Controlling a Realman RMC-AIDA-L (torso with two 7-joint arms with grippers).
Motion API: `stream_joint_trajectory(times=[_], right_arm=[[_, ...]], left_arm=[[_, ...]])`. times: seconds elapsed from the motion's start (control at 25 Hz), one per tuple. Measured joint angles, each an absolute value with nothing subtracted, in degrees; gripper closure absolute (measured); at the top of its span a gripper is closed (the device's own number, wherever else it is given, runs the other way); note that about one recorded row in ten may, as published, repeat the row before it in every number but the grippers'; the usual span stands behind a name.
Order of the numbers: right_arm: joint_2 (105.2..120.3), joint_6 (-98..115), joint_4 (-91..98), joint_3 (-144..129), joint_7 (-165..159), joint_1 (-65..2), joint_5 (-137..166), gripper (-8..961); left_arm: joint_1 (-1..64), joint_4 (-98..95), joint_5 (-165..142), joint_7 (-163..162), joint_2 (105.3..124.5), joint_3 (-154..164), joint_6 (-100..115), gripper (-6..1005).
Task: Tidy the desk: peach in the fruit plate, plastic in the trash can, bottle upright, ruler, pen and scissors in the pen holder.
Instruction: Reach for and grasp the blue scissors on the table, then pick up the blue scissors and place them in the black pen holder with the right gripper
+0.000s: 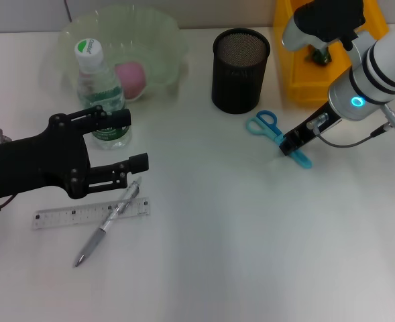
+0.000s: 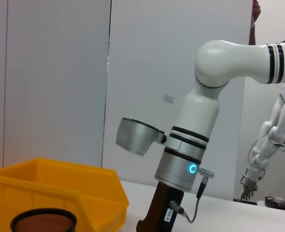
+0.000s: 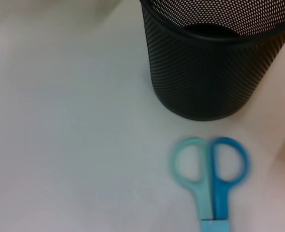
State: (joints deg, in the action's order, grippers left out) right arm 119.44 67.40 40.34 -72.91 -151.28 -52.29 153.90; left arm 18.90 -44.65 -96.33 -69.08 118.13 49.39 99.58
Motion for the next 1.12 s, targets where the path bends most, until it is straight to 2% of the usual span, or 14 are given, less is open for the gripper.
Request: stream_joint_trajectory(times=[0.6,1.12], right_arm=[[119.48,67.2,41.3,-73.7,-151.1,-51.4,153.7,743],[119.66,68.9,49.6,-74.2,-150.7,-45.9,151.9,746]], left_arm=[[18.9,-44.6,-96.3,-69.1,118.12,49.4,99.6,211],[19.0,-44.6,-96.3,-69.1,118.13,49.3,99.6,211]])
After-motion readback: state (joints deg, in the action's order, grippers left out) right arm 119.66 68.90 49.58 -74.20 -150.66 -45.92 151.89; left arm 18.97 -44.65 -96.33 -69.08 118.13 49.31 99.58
